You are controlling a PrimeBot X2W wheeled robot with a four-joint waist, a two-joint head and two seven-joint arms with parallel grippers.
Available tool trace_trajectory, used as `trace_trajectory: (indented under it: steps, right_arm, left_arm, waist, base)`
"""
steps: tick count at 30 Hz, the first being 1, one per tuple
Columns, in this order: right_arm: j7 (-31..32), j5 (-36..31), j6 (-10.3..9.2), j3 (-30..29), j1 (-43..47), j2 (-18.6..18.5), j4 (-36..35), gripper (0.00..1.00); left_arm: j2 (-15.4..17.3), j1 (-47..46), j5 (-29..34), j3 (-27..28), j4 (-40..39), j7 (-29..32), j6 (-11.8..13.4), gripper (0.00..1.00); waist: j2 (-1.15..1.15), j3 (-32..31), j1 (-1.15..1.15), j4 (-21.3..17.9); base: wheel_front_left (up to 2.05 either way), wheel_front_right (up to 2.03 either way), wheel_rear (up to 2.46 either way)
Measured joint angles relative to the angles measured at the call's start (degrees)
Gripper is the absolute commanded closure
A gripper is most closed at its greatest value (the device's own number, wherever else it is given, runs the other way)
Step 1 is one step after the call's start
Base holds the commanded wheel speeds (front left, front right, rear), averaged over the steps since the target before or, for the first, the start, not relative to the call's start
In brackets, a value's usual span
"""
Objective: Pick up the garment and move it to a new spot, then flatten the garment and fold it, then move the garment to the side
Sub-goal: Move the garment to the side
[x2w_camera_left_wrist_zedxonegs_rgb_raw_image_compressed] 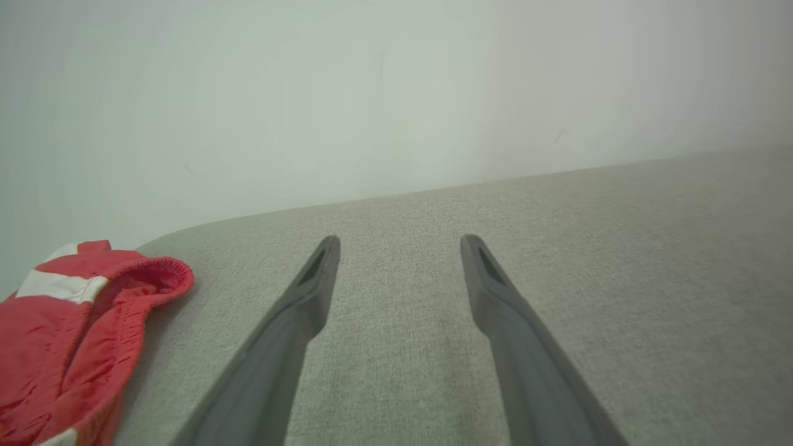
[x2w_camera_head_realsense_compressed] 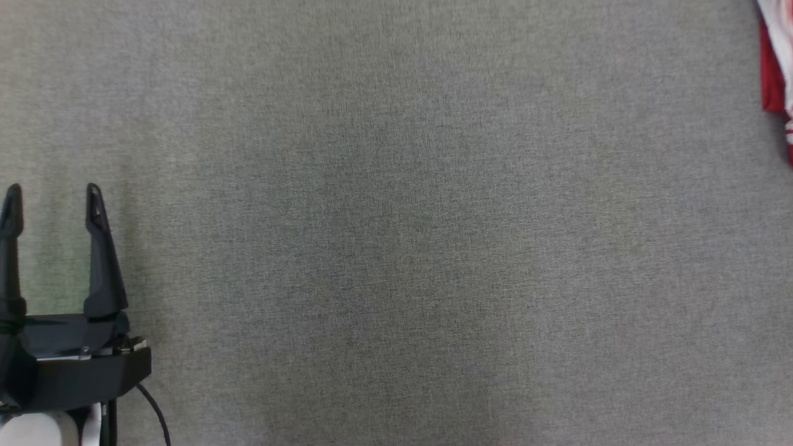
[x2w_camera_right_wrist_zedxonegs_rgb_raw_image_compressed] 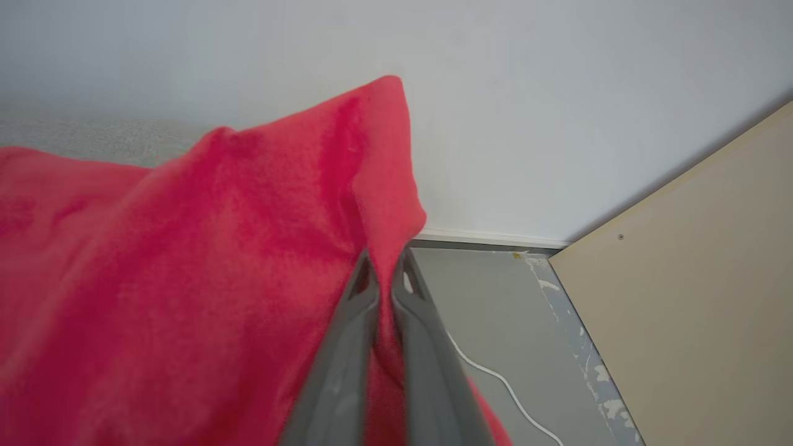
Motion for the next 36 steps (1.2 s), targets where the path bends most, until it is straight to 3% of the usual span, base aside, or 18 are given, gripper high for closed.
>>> trace_trajectory:
  steps: [1,2,9,16,25,36]
  right_arm:
    - [-0.58,-0.12,0.0,-0.09,-0.24,0.05,0.25,0.25]
    - [-0.9,-0.57,0.0,-0.22,-0.45,0.11,0.74,0.0]
    - [-3.97,-3.66,0.0,-1.54,-2.27,0.88,2.35,0.0]
    - [-7.58,-4.47,0.0,-3.37,-1.29,4.42,-2.54,0.0]
    - [-8.29,-4.04,0.0,-10.5,16.24,12.15,-20.3,0.0]
    - [-8.28,-7.22,0.0,-15.26,38.4,23.99,-34.22,0.0]
  left_arm:
    - [0.11,0.07,0.0,0.23,-0.12,0.0,0.02,0.0]
    - [0.18,0.12,0.0,0.33,-0.21,0.0,0.02,0.0]
    - [0.1,1.21,-0.11,0.73,0.05,0.0,0.53,0.0]
    - [-1.15,2.88,-0.86,0.76,2.94,0.0,0.59,0.0]
    - [-2.91,7.03,-0.93,1.02,7.12,0.0,0.51,0.0]
    - [-4.9,12.2,-0.77,0.37,11.49,0.0,-0.26,0.0]
  waist:
    - [0.0,0.4,0.0,-0.07]
    - [0.0,0.72,0.0,-0.14]
    - [-0.01,-0.29,-0.01,-0.63]
    - [-0.01,-3.91,-0.01,-1.3]
    - [-0.02,-11.58,-0.02,-1.7]
    - [-0.02,-22.53,-0.03,-1.3]
  base:
    - [0.0,0.0,0.0]
    - [0.0,0.0,0.0]
    - [0.0,0.0,0.0]
    - [0.0,0.0,0.0]
    - [0.0,0.0,0.0]
    - [0.0,0.0,0.0]
